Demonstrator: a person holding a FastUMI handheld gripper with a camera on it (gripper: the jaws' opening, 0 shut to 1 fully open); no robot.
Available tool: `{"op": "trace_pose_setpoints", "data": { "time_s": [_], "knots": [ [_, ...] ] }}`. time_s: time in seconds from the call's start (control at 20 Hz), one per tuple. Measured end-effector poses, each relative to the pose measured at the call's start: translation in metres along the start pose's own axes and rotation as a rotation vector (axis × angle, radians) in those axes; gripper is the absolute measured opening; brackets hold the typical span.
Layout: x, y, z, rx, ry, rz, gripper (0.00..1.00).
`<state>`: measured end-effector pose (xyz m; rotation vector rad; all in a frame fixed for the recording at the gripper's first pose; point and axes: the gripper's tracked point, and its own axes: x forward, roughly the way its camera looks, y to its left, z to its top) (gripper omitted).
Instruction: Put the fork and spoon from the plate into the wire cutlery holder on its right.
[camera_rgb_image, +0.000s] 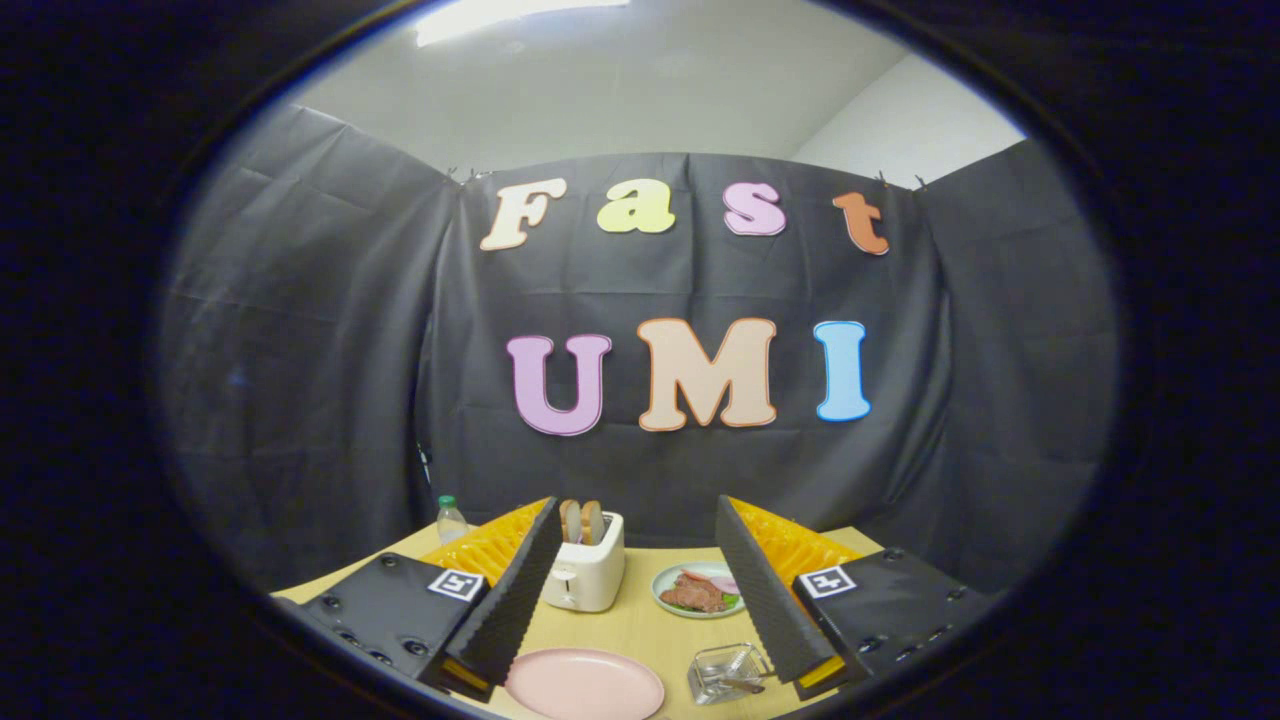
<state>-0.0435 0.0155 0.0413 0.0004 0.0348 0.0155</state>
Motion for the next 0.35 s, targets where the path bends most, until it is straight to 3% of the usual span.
{"op": "trace_pose_setpoints", "data": {
  "time_s": [0.35],
  "knots": [
    [0.0045, -0.0042, -0.0055, 0.012, 0.013, 0.017, 0.98]
  ]
}}
